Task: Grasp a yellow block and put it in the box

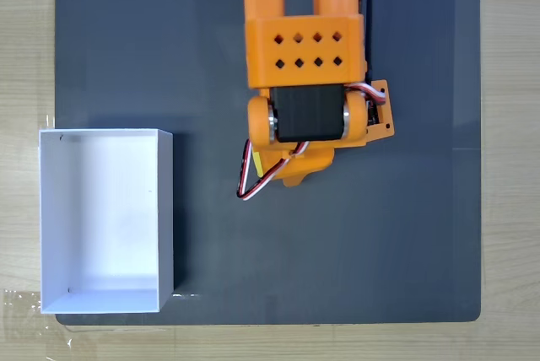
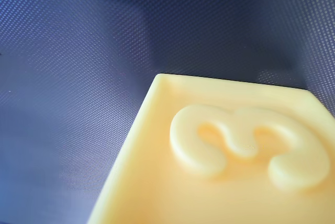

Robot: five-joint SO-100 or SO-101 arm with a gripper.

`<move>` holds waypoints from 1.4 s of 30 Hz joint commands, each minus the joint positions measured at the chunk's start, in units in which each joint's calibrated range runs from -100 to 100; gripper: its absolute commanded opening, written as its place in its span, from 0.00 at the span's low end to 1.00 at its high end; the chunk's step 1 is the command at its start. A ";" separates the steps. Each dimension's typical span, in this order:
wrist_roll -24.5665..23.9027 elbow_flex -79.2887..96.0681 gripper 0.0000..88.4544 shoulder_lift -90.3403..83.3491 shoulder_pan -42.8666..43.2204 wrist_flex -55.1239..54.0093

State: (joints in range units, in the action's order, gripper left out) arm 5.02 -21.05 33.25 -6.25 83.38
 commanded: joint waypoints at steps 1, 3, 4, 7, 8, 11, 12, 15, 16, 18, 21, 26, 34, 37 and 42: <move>-0.09 -1.88 0.26 -4.94 0.36 0.21; -0.09 -2.61 0.26 -7.66 1.29 0.21; -0.09 -3.33 0.26 -9.10 1.62 0.21; -0.09 -7.67 0.26 -13.33 2.30 0.21; -0.09 -9.48 0.26 -14.60 2.30 0.21; -0.03 -14.55 0.26 -17.91 1.37 -1.71; -0.03 -15.54 0.26 -18.84 0.19 -2.93; 0.02 -16.54 0.26 -21.47 -4.44 -9.21; 0.02 -16.36 0.26 -22.15 -6.46 -11.83; 0.18 -15.99 0.26 -22.83 -10.50 -17.24; 0.44 -15.90 0.26 -22.49 -16.31 -23.26; 0.44 -15.90 0.26 -18.25 -23.21 -27.28; 0.44 -15.90 0.26 -9.94 -26.91 -27.54; 0.44 -16.08 0.26 -7.74 -26.91 -27.54; 0.44 -16.08 0.26 -4.86 -27.00 -27.54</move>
State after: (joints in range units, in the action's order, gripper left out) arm 5.28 -33.88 28.53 -32.61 56.90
